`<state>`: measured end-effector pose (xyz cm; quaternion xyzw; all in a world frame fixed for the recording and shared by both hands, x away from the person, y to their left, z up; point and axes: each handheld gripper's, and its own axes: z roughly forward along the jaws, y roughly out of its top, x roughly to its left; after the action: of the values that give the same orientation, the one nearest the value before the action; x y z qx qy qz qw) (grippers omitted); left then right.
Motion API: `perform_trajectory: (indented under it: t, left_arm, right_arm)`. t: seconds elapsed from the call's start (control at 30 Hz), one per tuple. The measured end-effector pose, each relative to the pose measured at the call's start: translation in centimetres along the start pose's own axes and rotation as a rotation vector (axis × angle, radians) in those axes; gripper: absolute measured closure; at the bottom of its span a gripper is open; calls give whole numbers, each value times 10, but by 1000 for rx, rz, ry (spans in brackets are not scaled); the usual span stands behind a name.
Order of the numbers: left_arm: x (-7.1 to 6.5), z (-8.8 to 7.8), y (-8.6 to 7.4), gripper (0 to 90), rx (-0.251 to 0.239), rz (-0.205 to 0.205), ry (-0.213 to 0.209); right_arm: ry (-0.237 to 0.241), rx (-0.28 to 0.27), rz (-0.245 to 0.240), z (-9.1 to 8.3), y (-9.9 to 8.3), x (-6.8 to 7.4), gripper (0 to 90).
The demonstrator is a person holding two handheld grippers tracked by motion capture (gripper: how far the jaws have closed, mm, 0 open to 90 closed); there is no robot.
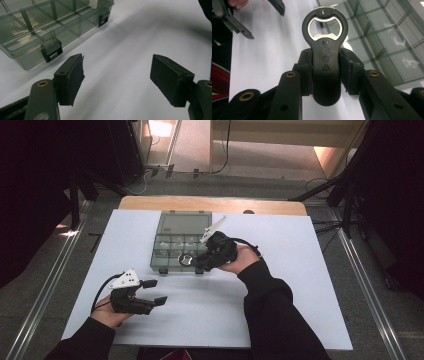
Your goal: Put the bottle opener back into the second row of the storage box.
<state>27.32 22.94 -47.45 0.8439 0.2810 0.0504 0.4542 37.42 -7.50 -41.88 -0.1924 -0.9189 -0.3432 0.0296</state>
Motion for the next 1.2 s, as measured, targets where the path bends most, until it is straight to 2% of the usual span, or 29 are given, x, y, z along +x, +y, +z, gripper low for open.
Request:
perform_trajectory:
  t: [0.43,0.87,1.03,1.2]
  left_arm:
    - [0,-1,0,268,2,3,-3]
    - [0,-1,0,268,-2,5,-4]
    - [0,-1,0,268,-5,5,-4]
    - [0,-1,1,268,-4,9,-5]
  right_arm:
    - [-6,14,-7,7,22,-12,665]
    - [-4,47,-21,27,41,-21,665]
    - [4,58,-25,36,43,-24,665]
    - [-9,71,-25,44,41,-29,665]
